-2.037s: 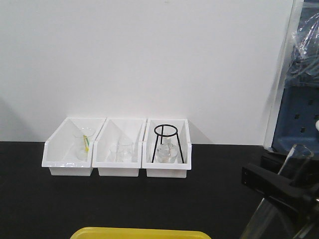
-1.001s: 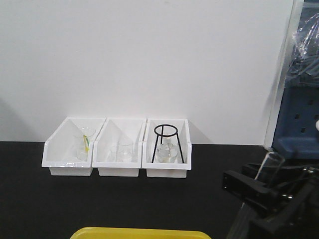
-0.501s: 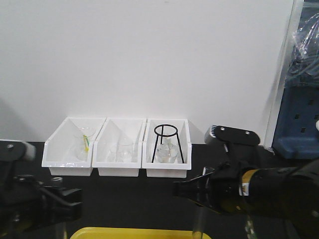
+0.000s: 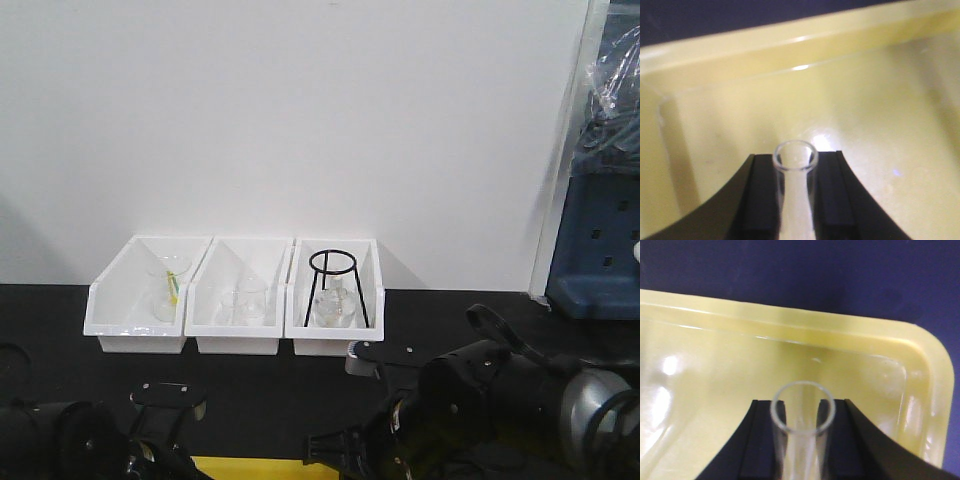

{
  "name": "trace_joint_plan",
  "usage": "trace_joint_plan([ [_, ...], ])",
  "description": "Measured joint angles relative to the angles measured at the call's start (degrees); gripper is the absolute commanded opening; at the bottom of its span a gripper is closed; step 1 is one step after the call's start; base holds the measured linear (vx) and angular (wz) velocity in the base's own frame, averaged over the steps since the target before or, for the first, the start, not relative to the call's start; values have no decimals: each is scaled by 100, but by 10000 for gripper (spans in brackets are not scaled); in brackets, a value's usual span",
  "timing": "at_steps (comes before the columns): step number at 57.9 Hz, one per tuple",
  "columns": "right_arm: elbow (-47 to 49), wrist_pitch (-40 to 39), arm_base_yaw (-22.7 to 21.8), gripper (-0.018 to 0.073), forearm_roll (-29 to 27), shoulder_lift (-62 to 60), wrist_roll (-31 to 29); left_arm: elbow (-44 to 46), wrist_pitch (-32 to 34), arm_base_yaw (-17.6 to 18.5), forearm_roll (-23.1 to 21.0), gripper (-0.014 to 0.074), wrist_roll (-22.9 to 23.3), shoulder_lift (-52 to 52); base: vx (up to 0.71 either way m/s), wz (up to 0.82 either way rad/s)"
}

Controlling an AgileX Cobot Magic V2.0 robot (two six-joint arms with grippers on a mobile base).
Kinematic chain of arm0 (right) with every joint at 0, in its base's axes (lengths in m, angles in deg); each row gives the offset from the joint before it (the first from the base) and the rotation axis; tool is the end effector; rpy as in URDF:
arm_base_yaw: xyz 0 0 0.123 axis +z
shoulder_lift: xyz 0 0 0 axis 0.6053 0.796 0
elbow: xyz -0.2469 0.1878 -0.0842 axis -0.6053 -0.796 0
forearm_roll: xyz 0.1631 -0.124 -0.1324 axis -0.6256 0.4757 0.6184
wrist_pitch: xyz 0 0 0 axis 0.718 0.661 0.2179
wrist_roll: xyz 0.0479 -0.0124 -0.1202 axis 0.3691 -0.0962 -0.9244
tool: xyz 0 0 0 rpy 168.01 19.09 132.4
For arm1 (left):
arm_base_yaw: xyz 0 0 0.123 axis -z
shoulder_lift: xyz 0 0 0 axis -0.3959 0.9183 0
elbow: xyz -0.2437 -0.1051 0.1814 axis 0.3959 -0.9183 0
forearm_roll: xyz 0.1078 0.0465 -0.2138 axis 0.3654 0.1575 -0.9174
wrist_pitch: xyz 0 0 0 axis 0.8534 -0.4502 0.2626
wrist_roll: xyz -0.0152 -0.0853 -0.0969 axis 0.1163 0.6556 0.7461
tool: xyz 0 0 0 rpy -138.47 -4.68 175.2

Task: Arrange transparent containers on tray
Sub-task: 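Lower both held tubes with both grippers into the yellow tray, then open both grippers to release the tubes and withdraw upward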

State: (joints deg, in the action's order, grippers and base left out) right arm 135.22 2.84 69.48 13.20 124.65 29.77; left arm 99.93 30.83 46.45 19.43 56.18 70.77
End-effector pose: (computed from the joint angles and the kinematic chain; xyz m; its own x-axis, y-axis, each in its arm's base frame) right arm 0.3303 0.2128 0.2183 -0.9181 -0.0191 -0.3958 -0.1243 0.9623 0.2420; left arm 0.3134 -0.1574 0.1903 -0.9097 0.0897 -0.4054 0.2134 0.9386 -0.2712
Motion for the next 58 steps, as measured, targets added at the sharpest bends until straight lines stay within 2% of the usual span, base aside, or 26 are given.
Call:
trace_joint_plan([
  [15,22,111,0,17,-110,294,0,4,100,0,-7,173,23,290,0,0],
  [29,28,276,0,84,-161,407,0,4,209,0,-13,265,28,297,0,0],
  [39,28,311,0,172,-186,438,0,4,231,0,-13,318,28,297,0,0],
  [58,28,315,0,363,-192,438,0,4,202,0,-6,326,28,297,0,0],
])
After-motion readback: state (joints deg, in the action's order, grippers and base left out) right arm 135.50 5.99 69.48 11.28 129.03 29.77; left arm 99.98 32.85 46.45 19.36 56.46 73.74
